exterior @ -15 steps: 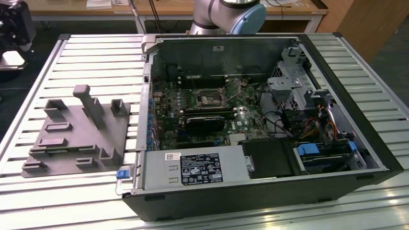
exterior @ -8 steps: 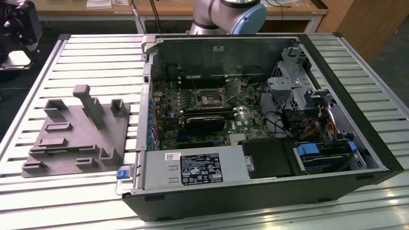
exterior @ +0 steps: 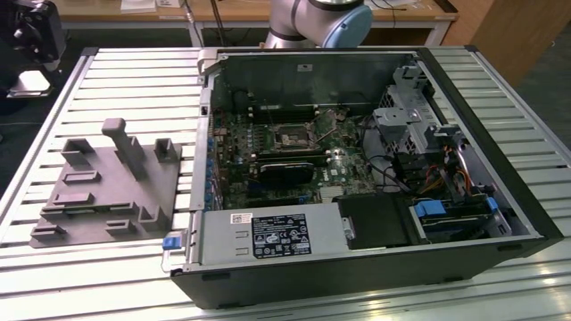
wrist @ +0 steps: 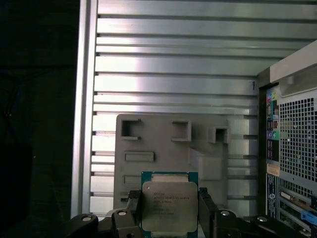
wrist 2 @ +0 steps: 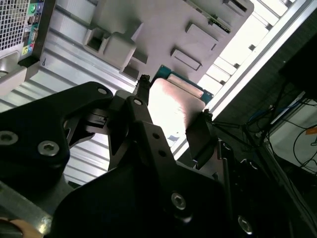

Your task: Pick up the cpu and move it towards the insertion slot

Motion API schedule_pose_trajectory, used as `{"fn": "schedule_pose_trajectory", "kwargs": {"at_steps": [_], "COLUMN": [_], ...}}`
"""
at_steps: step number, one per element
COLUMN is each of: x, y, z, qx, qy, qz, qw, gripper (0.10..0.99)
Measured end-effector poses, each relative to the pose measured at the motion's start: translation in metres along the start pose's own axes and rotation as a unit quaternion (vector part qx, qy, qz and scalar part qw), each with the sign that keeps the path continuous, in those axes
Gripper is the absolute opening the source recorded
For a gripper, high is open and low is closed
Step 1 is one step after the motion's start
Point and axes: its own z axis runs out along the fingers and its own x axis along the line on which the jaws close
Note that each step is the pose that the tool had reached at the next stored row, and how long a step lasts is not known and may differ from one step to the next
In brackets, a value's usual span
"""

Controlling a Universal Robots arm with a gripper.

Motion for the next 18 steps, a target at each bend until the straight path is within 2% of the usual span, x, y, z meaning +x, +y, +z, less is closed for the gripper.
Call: {"fn": "schedule_pose_trajectory", "kwargs": {"at_steps": [18], "x": [-0.0262], "y": [-0.0001], "z": [-0.0001], "qx": [0.0000], "qy": [0.0000], "qz": [0.000], "qw": [1.0000], "gripper": [0.545]}}
